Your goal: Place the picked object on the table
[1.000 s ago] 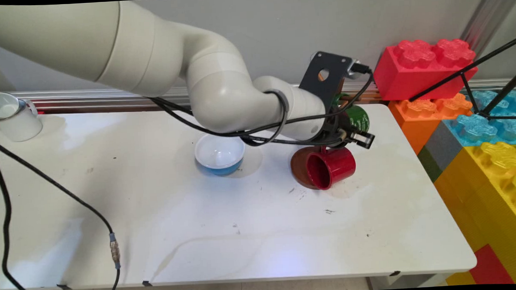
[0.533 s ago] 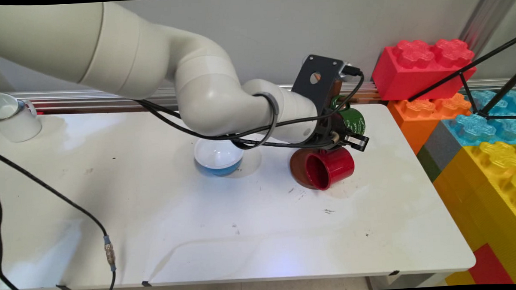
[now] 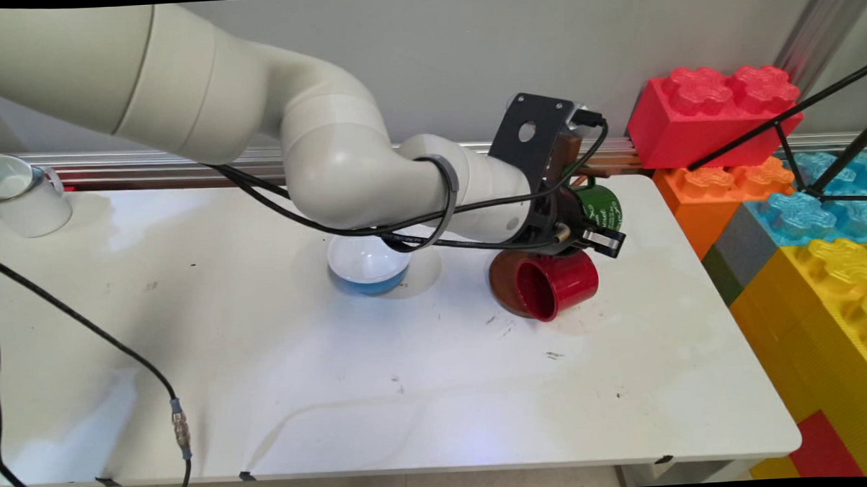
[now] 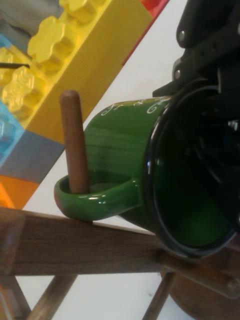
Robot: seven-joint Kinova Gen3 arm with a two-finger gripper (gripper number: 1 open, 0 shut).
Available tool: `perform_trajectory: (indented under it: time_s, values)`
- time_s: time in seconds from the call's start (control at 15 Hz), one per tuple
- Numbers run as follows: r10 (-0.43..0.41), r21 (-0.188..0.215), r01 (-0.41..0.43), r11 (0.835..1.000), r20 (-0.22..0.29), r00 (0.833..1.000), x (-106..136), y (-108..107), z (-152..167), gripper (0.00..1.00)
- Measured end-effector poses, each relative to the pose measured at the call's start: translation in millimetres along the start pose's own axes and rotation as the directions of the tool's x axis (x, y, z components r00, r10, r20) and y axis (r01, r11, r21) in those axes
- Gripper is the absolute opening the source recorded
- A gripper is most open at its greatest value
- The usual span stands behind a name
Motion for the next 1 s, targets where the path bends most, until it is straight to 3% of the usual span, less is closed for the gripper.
perform_trajectory:
  time_s: [0.4, 1.0]
  values:
    - [0.017, -0.054, -0.019, 0.998, -0.033, 0.999, 9.3, 3.9, 0.0, 0.00]
    - [0.047, -0.086, -0.052, 0.995, -0.055, 0.997, 17.6, -1.1, -3.2, 0.00]
